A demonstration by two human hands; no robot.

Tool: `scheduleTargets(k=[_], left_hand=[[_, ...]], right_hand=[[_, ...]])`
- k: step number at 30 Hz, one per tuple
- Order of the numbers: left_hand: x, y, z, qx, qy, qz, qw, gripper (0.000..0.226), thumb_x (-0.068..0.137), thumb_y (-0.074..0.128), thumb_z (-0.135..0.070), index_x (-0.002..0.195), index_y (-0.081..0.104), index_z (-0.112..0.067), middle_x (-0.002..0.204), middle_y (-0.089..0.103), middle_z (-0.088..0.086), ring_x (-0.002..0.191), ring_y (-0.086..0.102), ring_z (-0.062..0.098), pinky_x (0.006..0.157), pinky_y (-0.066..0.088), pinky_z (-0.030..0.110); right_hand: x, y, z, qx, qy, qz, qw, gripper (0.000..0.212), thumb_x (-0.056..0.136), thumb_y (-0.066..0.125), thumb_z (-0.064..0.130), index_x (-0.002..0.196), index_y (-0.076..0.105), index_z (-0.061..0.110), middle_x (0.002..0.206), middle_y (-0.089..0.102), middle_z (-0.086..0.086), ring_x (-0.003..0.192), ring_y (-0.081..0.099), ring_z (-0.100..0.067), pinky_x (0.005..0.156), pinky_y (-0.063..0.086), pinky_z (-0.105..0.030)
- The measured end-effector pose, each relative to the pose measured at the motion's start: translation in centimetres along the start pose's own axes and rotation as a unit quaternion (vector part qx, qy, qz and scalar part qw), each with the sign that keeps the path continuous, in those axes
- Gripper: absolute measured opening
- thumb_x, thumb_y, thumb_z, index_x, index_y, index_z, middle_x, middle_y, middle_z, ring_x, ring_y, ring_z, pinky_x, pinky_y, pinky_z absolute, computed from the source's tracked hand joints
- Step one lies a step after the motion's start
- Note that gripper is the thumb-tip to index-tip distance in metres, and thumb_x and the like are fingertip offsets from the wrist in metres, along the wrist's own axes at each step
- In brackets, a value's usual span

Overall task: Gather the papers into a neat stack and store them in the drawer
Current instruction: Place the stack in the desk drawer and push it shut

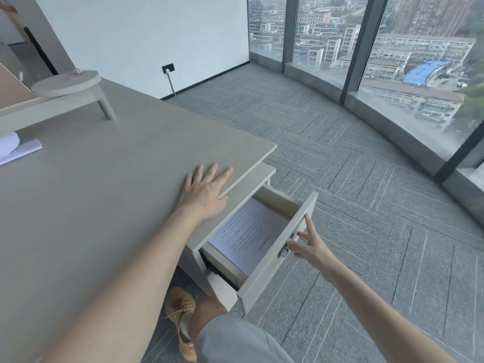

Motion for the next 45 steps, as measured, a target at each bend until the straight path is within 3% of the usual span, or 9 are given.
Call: scheduleTargets(k=[3,7,13,22,31,35,39,43,45], left_hand=[[0.1,0.0,0.0,0.001,0.003,-0.004,1.0,0.075,0.092,0.044,-0.045,0.154,0.001,-0.046,0.167,0.001,-0.002,0.153,0.0,0.032,0.122,0.002,0.049],[0.0,-0.1,0.0,-0.001,0.006,-0.014,1.0,0.076,0.091,0.046,-0.044,0.154,0.004,-0.045,0.167,0.004,0.0,0.152,0.003,0.034,0.121,0.004,0.051],[-0.1,-0.2,0.0,0.003,0.008,-0.019,1.0,0.079,0.09,0.05,-0.037,0.154,0.004,-0.044,0.167,0.005,0.001,0.152,0.002,0.035,0.121,0.004,0.052],[-0.1,-0.2,0.0,-0.006,0.008,-0.031,0.999,0.08,0.088,0.052,-0.034,0.154,0.008,-0.043,0.167,0.008,0.002,0.151,0.005,0.036,0.12,0.006,0.054],[0.1,0.0,-0.2,-0.002,0.013,-0.04,0.999,0.079,0.09,0.05,-0.034,0.155,0.006,-0.041,0.167,0.005,0.004,0.151,0.001,0.038,0.12,0.004,0.055],[0.1,0.1,-0.4,0.006,0.015,-0.039,0.999,0.078,0.091,0.049,-0.033,0.155,0.004,-0.039,0.167,0.004,0.005,0.151,0.0,0.04,0.119,0.004,0.056],[-0.1,-0.1,-0.4,0.01,0.013,-0.042,0.999,0.078,0.091,0.049,-0.034,0.155,0.005,-0.039,0.167,0.004,0.006,0.151,0.001,0.04,0.119,0.005,0.057],[-0.2,-0.3,-0.4,0.0,0.013,-0.041,0.999,0.079,0.089,0.05,-0.034,0.155,0.006,-0.04,0.167,0.005,0.004,0.151,0.002,0.038,0.12,0.004,0.055],[-0.3,-0.3,-0.3,-0.008,0.009,-0.038,0.999,0.08,0.088,0.05,-0.034,0.155,0.007,-0.04,0.167,0.006,0.004,0.151,0.002,0.038,0.12,0.004,0.054]], right_hand=[[1.4,1.2,0.6,0.002,0.006,0.002,1.0,0.104,0.091,0.071,0.028,0.156,-0.008,0.042,0.162,0.026,-0.019,0.144,0.04,-0.03,0.087,0.055,-0.027],[3.3,2.9,1.4,0.006,0.009,0.003,1.0,0.103,0.091,0.07,0.024,0.156,-0.009,0.042,0.16,0.027,-0.023,0.14,0.044,-0.033,0.098,0.052,-0.039],[6.3,5.2,2.3,0.007,0.004,0.0,1.0,0.103,0.09,0.072,0.028,0.155,-0.005,0.044,0.163,0.023,-0.018,0.144,0.038,-0.033,0.099,0.052,-0.045],[9.2,7.6,3.4,0.005,0.001,-0.013,1.0,0.101,0.089,0.072,0.028,0.156,-0.002,0.043,0.159,0.03,-0.017,0.137,0.046,-0.035,0.091,0.054,-0.039],[10.7,8.8,4.9,-0.013,-0.01,-0.018,1.0,0.104,0.088,0.073,0.025,0.157,-0.004,0.038,0.155,0.032,-0.02,0.135,0.048,-0.037,0.095,0.055,-0.046],[10.9,9.1,5.0,-0.008,0.004,-0.015,1.0,0.107,0.089,0.071,0.021,0.157,-0.009,0.036,0.145,0.039,-0.025,0.12,0.06,-0.039,0.099,0.054,-0.049],[10.4,9.3,5.9,-0.036,0.013,0.003,0.999,0.103,0.095,0.065,0.014,0.158,-0.016,0.026,0.125,0.046,-0.016,0.104,0.056,-0.025,0.101,0.05,-0.052],[9.8,8.9,7.1,-0.085,0.03,-0.004,0.996,0.106,0.091,0.07,0.023,0.158,-0.013,0.024,0.139,0.045,-0.012,0.125,0.054,-0.031,0.103,0.049,-0.049],[9.6,8.4,7.6,-0.144,0.037,-0.04,0.988,0.102,0.087,0.074,0.028,0.159,0.004,0.017,0.141,0.053,-0.016,0.129,0.053,-0.033,0.103,0.045,-0.041]])
Point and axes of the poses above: each hand's wrist, its own x-axis towards the middle knuckle, its own y-axis out of the palm, z = x × y, the point moved 6 cm from there along x, towards the middle knuckle
